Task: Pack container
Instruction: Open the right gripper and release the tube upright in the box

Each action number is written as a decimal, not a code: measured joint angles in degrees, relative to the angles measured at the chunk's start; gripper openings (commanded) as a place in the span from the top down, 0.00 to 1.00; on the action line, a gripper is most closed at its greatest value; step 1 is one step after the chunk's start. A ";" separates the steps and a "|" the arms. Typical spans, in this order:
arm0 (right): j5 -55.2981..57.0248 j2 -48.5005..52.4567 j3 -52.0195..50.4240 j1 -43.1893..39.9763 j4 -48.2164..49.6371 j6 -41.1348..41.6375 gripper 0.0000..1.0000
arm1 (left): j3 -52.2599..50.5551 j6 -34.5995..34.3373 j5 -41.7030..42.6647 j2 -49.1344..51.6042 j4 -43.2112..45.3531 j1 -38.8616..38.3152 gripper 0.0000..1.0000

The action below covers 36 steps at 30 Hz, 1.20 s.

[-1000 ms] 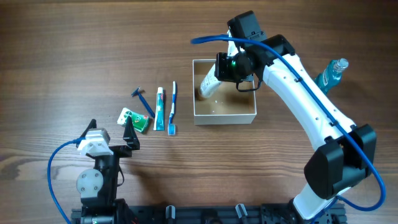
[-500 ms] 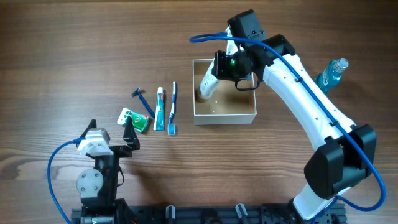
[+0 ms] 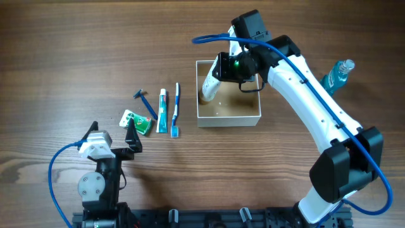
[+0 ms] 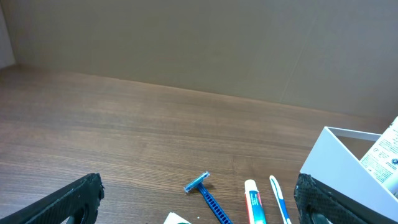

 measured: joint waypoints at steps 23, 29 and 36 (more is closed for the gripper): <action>-3.65 0.00 2.40 0.00 0.39 -0.11 0.56 | 0.00 0.00 0.00 0.00 0.00 0.00 0.00; -4.24 0.00 4.35 0.00 0.13 -0.11 0.55 | 0.00 0.00 0.00 0.00 0.00 0.00 0.00; -4.33 0.00 8.61 0.00 -0.28 -0.11 0.50 | 0.00 0.02 0.00 0.00 0.00 0.00 0.00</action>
